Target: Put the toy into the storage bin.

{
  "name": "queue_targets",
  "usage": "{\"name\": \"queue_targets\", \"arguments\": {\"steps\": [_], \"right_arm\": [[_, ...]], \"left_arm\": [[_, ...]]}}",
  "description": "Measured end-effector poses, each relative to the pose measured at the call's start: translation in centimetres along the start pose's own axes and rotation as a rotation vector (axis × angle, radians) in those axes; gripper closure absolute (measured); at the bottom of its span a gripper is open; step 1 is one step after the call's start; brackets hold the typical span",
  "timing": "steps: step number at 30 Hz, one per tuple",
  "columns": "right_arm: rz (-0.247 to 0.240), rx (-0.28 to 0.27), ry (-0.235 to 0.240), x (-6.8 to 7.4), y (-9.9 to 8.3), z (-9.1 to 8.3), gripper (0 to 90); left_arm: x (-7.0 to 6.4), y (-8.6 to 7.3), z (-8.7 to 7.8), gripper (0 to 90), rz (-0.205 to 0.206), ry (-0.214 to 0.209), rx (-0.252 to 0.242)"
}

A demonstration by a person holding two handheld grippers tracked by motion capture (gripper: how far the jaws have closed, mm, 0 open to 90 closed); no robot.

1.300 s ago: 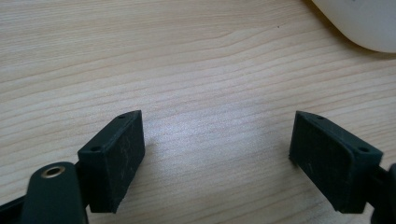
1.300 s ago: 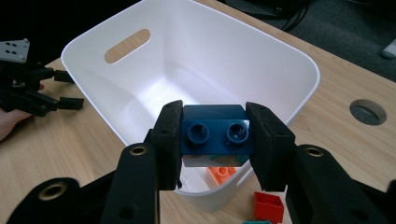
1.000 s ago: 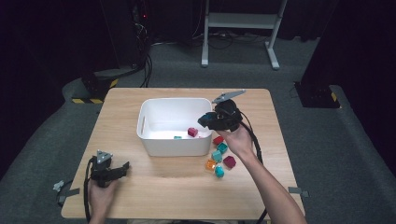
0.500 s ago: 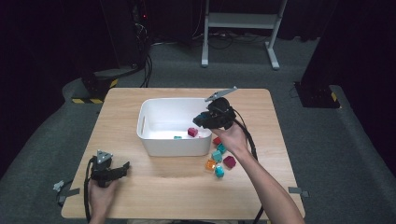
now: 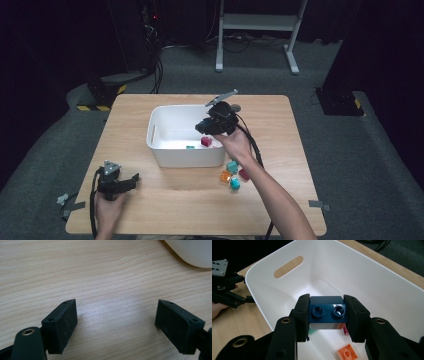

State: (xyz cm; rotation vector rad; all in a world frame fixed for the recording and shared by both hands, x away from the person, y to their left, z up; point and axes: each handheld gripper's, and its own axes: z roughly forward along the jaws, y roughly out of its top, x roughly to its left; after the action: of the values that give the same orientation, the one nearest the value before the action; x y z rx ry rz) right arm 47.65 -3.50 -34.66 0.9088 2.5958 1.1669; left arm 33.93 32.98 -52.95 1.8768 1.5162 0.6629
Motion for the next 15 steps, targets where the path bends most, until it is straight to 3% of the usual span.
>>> {"name": "queue_targets", "arguments": {"steps": [8, 15], "right_arm": [[0.017, 0.012, 0.002, -0.4, 0.3, 1.9, 58.2], [0.018, -0.008, -0.023, -0.2, 0.2, 2.1, 47.9]], "left_arm": [[0.0, 0.0, 0.0, 18.0, 0.000, -0.001, 0.001], [0.0, 0.0, 0.0, 18.0, -0.002, 0.000, -0.001]]}}
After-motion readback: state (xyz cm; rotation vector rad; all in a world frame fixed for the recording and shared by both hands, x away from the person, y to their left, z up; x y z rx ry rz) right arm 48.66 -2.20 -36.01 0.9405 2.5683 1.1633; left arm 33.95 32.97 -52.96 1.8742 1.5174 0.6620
